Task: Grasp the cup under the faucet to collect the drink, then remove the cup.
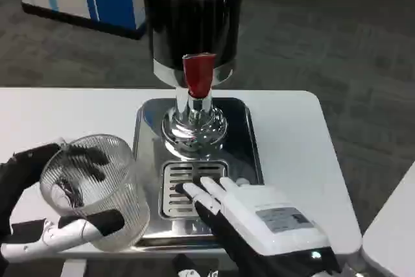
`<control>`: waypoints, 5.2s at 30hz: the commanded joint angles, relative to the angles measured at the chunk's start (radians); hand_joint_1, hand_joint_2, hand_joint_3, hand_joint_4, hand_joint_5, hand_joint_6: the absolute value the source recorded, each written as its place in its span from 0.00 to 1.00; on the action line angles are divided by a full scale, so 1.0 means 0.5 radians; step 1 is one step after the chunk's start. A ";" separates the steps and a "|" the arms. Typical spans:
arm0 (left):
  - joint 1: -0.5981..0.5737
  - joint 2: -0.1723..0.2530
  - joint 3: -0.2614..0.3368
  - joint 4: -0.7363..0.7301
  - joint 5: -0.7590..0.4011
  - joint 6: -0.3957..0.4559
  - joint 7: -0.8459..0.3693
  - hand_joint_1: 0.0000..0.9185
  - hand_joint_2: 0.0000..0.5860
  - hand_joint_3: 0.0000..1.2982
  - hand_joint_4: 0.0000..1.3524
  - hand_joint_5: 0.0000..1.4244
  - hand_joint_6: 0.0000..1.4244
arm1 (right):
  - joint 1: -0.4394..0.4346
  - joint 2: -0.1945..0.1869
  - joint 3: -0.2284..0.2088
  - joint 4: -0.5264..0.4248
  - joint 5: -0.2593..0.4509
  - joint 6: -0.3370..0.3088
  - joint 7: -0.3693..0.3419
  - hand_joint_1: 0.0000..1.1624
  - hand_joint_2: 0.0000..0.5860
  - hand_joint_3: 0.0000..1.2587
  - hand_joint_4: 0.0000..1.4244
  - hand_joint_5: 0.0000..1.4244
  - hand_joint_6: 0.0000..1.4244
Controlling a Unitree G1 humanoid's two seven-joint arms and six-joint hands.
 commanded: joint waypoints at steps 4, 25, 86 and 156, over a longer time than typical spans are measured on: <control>-0.025 -0.002 -0.022 -0.080 -0.007 -0.019 0.008 0.72 0.22 0.57 0.60 0.62 0.43 | 0.054 0.071 0.035 -0.071 0.027 0.033 -0.002 0.38 0.76 0.05 0.00 0.00 0.00; -0.062 -0.014 -0.012 0.007 0.008 0.003 0.024 0.72 0.22 0.57 0.60 0.62 0.43 | 0.075 0.052 0.003 -0.090 0.069 0.023 0.034 0.38 0.76 0.05 0.00 0.00 0.00; -1.396 0.148 -0.879 1.638 0.905 -0.239 0.542 0.71 0.21 0.57 0.57 0.61 0.41 | 0.046 -0.025 -0.278 -0.117 0.269 0.028 0.003 0.38 0.76 0.05 0.00 0.00 0.00; -1.328 0.209 -0.969 1.567 0.778 -0.048 0.328 0.03 0.00 0.00 0.00 0.00 0.00 | 0.084 -0.022 -0.318 -0.128 0.358 0.045 -0.031 0.38 0.76 0.06 0.00 0.00 0.00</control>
